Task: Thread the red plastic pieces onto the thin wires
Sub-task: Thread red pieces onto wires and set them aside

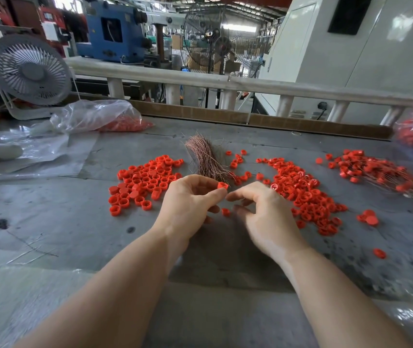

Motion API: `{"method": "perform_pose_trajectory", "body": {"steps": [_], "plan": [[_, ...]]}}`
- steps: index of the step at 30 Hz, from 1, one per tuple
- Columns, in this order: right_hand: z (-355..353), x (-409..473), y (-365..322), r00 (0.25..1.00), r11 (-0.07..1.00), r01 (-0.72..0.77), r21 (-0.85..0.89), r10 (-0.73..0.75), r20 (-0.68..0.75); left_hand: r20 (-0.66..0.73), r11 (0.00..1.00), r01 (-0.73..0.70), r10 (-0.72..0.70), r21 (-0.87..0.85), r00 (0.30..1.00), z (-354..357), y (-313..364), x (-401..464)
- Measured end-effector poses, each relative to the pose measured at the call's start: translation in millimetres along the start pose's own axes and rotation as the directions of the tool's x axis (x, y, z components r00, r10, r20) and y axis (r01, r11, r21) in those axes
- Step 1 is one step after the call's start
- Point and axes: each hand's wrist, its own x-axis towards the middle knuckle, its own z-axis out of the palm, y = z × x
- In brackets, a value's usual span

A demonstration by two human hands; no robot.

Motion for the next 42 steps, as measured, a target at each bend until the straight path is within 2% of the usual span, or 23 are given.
{"method": "perform_pose_trajectory", "body": {"steps": [5, 9, 14, 19, 22, 26, 29, 32, 34, 38, 42], "plan": [[0, 0, -4, 0.984, 0.989, 0.126, 0.081, -0.114, -0.133, 0.032, 1.000, -0.001, 0.002, -0.023, 0.999, 0, 1, -1], [0, 1, -4, 0.974, 0.981, 0.131, 0.146, -0.100, -0.203, 0.044, 1.000, 0.005, -0.004, -0.027, 0.999, -1, 1, -1], [1, 0, -6, 0.962, 0.971, 0.211, 0.111, -0.186, -0.198, 0.082, 0.999, -0.004, 0.007, -0.034, 0.997, 0, 2, -3], [-2, 1, -5, 0.965, 0.967, 0.196, 0.161, -0.161, -0.206, 0.103, 0.989, 0.037, -0.022, -0.142, 0.994, 1, 5, -3], [-2, 1, -5, 0.971, 0.967, 0.183, 0.175, -0.150, -0.184, 0.083, 0.988, 0.033, -0.021, -0.148, 0.996, 1, 5, -3], [0, 1, 1, 0.984, 0.995, 0.093, 0.036, -0.086, -0.157, 0.002, 0.998, 0.010, -0.010, -0.061, 1.000, 1, 3, -1], [4, 2, 6, 0.998, 0.997, 0.006, -0.078, -0.012, -0.068, -0.039, 1.000, 0.011, -0.011, -0.016, 0.999, 1, 2, 0], [6, 1, 8, 1.000, 0.989, -0.001, -0.148, 0.001, 0.002, -0.048, 0.998, -0.003, 0.007, 0.066, 0.999, -1, -1, 0], [7, 1, 8, 0.999, 0.984, -0.005, -0.180, 0.012, 0.042, -0.044, 0.981, -0.048, 0.057, 0.188, 0.997, -1, -3, 2], [6, 1, 6, 0.998, 0.986, -0.033, -0.162, 0.040, 0.041, 0.019, 0.853, -0.161, 0.175, 0.497, 0.984, -1, -7, 2], [6, 1, 6, 0.996, 0.973, -0.021, -0.231, 0.040, 0.079, 0.050, 0.737, -0.204, 0.226, 0.645, 0.973, -1, -9, 1]]}}
